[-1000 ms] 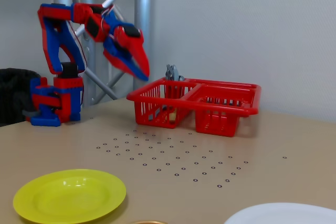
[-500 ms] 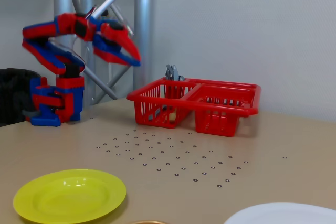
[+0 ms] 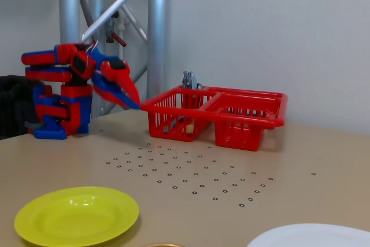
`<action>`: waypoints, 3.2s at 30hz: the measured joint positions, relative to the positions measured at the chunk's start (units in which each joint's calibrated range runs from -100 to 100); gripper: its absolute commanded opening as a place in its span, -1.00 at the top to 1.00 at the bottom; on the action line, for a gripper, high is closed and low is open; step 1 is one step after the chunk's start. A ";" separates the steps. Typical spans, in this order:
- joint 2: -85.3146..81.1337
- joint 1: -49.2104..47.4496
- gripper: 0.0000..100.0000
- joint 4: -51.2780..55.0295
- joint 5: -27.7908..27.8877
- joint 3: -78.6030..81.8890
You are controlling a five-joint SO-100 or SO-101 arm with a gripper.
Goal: Grasp the plate, place it on the cross drawn on the table.
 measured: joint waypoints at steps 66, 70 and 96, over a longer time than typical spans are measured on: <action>-1.96 -2.46 1.00 16.27 3.27 4.07; -1.96 -2.55 1.00 16.27 3.27 4.07; -1.96 -2.55 1.00 16.27 3.27 4.07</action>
